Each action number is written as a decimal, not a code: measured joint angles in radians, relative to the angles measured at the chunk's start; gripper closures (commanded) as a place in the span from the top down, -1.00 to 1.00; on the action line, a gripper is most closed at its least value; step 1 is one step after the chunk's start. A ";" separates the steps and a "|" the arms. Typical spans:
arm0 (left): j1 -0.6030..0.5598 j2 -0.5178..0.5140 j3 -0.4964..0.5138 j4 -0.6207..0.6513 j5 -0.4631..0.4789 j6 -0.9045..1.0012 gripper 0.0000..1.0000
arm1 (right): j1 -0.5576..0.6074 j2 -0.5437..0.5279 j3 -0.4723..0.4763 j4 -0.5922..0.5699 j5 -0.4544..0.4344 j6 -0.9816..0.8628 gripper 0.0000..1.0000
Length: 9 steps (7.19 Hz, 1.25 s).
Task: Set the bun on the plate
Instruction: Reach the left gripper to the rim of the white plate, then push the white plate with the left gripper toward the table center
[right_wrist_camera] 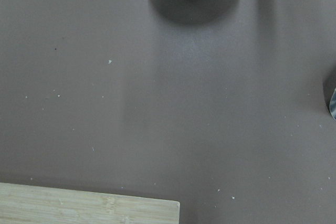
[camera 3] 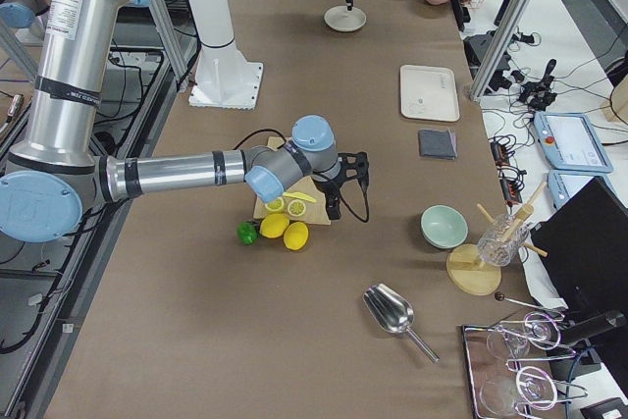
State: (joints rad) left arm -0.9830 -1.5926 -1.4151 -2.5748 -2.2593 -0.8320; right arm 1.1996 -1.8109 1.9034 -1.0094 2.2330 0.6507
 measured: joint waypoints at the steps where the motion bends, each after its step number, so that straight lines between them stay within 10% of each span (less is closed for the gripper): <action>1: 0.001 0.002 0.000 -0.011 -0.001 -0.001 -1.00 | 0.000 0.005 0.002 0.000 0.000 0.004 1.00; 6: 0.018 -0.129 -0.099 0.000 -0.100 -0.360 -1.00 | 0.000 0.018 0.000 -0.002 -0.001 0.018 1.00; 9: 0.171 -0.277 -0.131 0.103 0.049 -0.522 -1.00 | 0.000 0.018 0.004 -0.001 -0.001 0.041 1.00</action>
State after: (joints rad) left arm -0.8117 -1.8695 -1.5465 -2.4723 -2.2099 -1.3540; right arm 1.1996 -1.7926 1.9069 -1.0099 2.2323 0.6922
